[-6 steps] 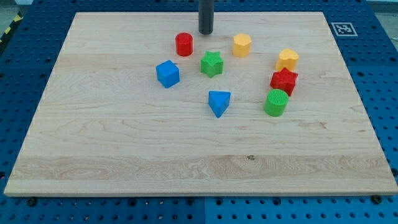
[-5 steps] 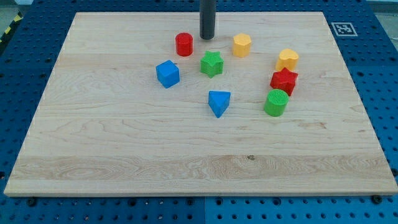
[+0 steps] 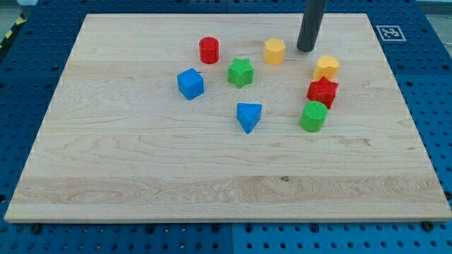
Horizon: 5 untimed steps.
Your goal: Slide the yellow hexagon left a bit
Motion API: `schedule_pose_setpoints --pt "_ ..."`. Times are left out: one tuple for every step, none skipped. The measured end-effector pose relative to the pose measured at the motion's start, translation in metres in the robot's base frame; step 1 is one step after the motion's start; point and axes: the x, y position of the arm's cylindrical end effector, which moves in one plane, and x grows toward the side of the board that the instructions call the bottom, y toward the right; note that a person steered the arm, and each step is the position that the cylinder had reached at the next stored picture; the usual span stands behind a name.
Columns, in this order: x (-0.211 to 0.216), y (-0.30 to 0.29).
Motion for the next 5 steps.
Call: schedule_pose_setpoints --pt "0.000 -0.005" --pt "0.004 -0.027" --pt "0.004 -0.048" --pt "0.004 -0.051" --pt "0.004 -0.035"
